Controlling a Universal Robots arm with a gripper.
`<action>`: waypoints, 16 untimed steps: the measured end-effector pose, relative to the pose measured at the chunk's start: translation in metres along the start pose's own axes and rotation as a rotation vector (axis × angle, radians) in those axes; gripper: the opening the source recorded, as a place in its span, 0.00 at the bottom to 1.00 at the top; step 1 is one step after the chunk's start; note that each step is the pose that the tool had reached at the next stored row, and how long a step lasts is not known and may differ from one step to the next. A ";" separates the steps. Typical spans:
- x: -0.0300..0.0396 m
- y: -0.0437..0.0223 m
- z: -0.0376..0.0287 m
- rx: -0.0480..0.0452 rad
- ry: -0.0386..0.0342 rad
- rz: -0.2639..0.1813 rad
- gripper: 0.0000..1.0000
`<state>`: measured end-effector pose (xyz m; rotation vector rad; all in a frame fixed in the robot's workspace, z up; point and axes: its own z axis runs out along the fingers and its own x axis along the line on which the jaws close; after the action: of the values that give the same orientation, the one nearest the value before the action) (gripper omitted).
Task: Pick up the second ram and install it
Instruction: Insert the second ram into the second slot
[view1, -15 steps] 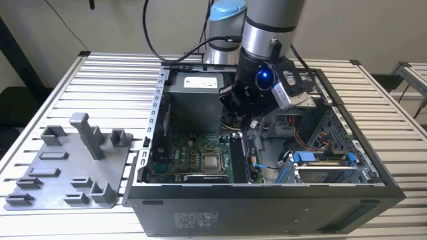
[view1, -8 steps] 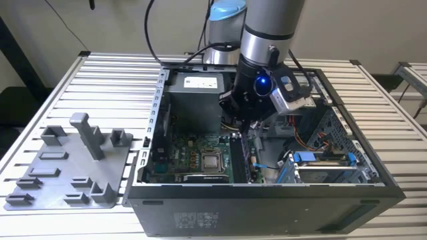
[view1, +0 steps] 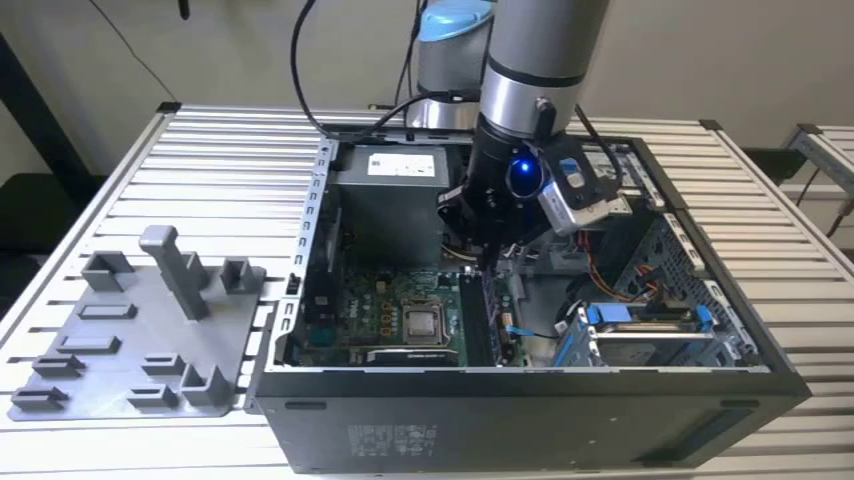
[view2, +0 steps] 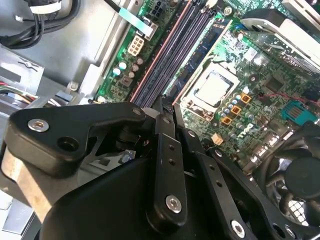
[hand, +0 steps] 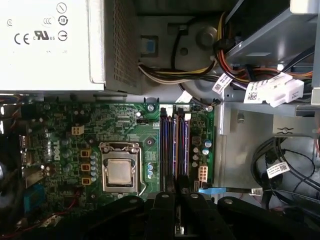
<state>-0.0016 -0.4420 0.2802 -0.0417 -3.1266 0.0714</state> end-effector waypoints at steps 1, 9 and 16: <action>0.0000 0.0000 0.0000 -0.0001 0.0000 0.000 0.14; 0.0000 0.0001 0.0069 0.0057 0.0013 0.001 0.14; -0.0001 0.0001 0.0160 0.0074 0.0143 0.000 0.14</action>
<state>-0.0017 -0.4426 0.2642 -0.0423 -3.1119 0.0824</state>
